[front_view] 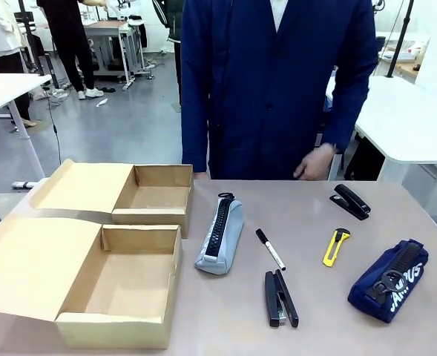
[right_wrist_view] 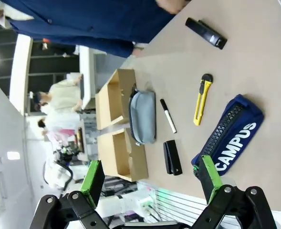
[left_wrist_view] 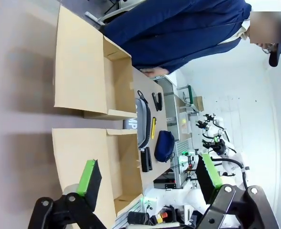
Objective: Place items inside the box.
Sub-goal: Pick up a Pencil pouch or Stapler and place it inside the Mailer Box closest to the robot.
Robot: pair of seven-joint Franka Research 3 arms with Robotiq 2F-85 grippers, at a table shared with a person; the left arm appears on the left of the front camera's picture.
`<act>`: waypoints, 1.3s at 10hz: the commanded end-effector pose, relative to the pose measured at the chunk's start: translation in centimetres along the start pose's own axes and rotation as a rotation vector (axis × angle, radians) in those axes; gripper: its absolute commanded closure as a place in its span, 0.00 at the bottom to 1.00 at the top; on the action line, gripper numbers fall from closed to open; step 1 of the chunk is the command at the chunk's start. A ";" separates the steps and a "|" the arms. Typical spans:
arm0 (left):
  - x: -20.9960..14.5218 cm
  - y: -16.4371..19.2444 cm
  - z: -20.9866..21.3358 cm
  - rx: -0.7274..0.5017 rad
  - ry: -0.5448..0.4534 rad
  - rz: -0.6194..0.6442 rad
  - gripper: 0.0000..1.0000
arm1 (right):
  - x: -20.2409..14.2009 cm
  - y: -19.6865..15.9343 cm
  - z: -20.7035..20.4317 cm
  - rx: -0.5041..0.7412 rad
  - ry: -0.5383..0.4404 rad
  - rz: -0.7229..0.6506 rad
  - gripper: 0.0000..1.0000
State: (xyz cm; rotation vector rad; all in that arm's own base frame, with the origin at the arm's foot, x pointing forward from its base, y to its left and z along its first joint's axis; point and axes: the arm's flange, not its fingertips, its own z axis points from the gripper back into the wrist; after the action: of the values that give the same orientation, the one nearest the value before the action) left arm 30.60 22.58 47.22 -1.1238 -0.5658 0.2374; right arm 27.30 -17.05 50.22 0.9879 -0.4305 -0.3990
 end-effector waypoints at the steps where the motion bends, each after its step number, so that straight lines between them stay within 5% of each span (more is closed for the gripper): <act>1: 0.1 -0.1 0.0 -0.012 0.001 -0.022 0.00 | -2.5 4.7 -4.1 -0.089 0.065 0.135 0.00; 2: 0.1 -0.1 0.0 -0.012 0.001 -0.022 0.00 | -3.7 7.4 -6.7 -0.242 0.086 0.217 0.00; 3: 0.1 -0.1 0.0 -0.012 0.001 -0.022 0.00 | -3.5 8.0 -5.6 -0.262 0.085 0.238 0.00; 4: 0.1 -0.1 0.0 -0.012 0.001 -0.022 0.00 | -2.2 5.8 -1.9 -0.167 0.147 0.216 0.00; 5: 0.1 -0.1 0.0 -0.012 0.001 -0.022 0.00 | -1.7 1.5 4.1 -0.007 0.092 0.146 0.00; 7: 0.1 -0.1 0.0 -0.012 0.001 -0.022 0.00 | -2.3 -4.9 9.2 0.024 0.030 0.063 0.00; 8: 0.1 -0.1 0.0 -0.012 0.001 -0.022 0.00 | -2.9 -7.9 10.3 0.146 0.098 0.070 0.00; 10: 0.1 -0.1 0.0 -0.012 0.001 -0.022 0.00 | -2.9 -11.8 8.8 0.263 0.082 -0.028 0.00; 13: 0.1 -0.1 0.0 -0.012 0.001 -0.022 0.00 | -2.1 -10.9 5.7 0.166 0.157 -0.010 0.00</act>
State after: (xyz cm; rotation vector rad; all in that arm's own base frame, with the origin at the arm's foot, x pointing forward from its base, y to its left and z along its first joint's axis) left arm 30.74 22.58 47.18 -1.1220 -0.5612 0.2384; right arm 20.55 -25.84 41.79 1.2277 -0.3194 -0.3399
